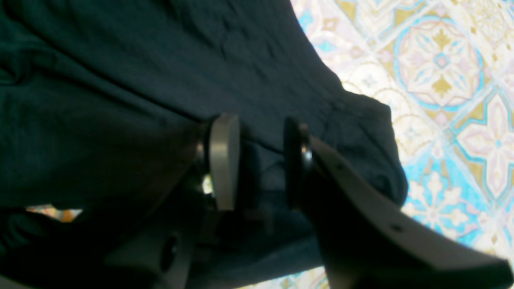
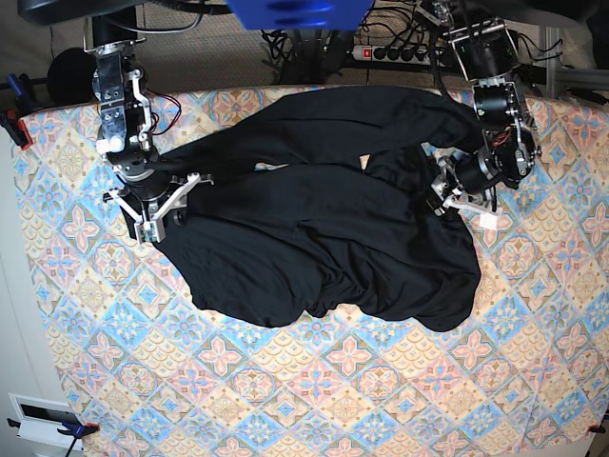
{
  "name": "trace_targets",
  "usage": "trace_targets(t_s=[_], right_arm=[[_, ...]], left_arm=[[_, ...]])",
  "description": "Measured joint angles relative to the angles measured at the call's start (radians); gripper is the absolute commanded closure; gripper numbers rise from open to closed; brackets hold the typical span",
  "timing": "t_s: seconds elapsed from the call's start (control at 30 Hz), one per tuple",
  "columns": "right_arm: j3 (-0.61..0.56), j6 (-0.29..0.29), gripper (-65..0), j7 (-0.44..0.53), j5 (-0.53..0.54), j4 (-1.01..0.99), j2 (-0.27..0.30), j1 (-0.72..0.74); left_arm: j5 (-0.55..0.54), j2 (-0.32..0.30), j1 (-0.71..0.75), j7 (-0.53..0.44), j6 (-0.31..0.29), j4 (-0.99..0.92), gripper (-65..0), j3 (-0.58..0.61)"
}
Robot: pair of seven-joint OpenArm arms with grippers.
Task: Layout the t-shirt on the table in an organized manner, then fold the t-shirt properly
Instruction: 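Grasp the shirt fabric with both grippers and pull it apart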
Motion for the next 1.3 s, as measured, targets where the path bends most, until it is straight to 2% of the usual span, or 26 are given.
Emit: trace_targets(t_s=[0.1, 0.2, 0.27, 0.37, 0.53, 0.57, 0.63, 0.7, 0.87, 0.97, 1.03, 1.07, 1.17, 1.3], right_arm=[[0.000, 0.000, -18.3, 0.001, 0.000, 0.000, -0.001, 0.000], [0.000, 0.000, -18.3, 0.001, 0.000, 0.000, 0.000, 0.001], [0.000, 0.000, -18.0, 0.000, 0.000, 0.000, 0.000, 0.000], [-0.006, 0.001, -17.9, 0.004, 0.004, 0.005, -0.001, -0.007], [-0.041, 0.002, -17.9, 0.004, -0.003, 0.008, -0.032, -0.010], [-0.054, 0.003, -17.9, 0.003, 0.002, 0.007, -0.035, -0.008], [-0.078, 0.003, -17.8, 0.004, 0.003, 0.003, -0.037, -0.006], [-0.091, 0.003, -16.4, 0.004, 0.003, 0.003, -0.035, -0.006], [-0.098, 0.003, -6.5, 0.006, 0.003, 0.000, -0.034, 0.000], [-0.098, 0.005, -2.8, 0.018, 0.004, -0.071, -0.035, 0.008], [-0.096, -0.002, -2.6, 0.013, -0.003, -0.155, -0.034, 0.003], [-0.092, 0.007, -2.6, 0.068, 0.009, -0.182, -0.034, -0.002], [-0.092, 0.012, -2.6, 0.115, 0.013, -0.250, -0.034, 0.021], [-0.093, 0.019, -2.6, 0.205, 0.013, -0.294, -0.034, 0.021]], left_arm=[[0.025, 0.010, -0.010, -0.002, 0.000, 0.004, -30.6, 0.006], [0.024, 0.010, -0.008, -0.011, -0.001, 0.004, -28.9, 0.006], [0.025, 0.009, -0.007, -0.012, -0.003, 0.004, -24.2, 0.006], [0.040, 0.006, -0.004, -0.014, 0.000, 0.003, -12.9, 0.006], [0.044, 0.005, 0.002, -0.014, -0.001, 0.002, -9.2, 0.006], [0.042, 0.005, 0.005, -0.016, -0.003, 0.002, -7.5, 0.006], [0.046, 0.004, 0.010, -0.015, -0.001, 0.002, -0.4, 0.006], [0.047, 0.005, 0.013, -0.014, -0.001, 0.002, 0.0, 0.006], [0.047, 0.004, 0.013, -0.010, -0.001, 0.002, 0.0, 0.006], [0.039, 0.001, 0.014, -0.010, 0.000, 0.008, 0.0, 0.006], [0.025, -0.030, 0.039, 0.016, 0.011, 0.061, 0.0, 0.016], [-0.015, -0.049, 0.060, 0.016, 0.011, 0.098, 0.0, 0.015], [-0.111, -0.107, 0.105, 0.023, 0.008, 0.204, 0.0, 0.009], [-0.163, -0.164, 0.116, 0.016, 0.005, 0.298, 0.0, 0.013]])
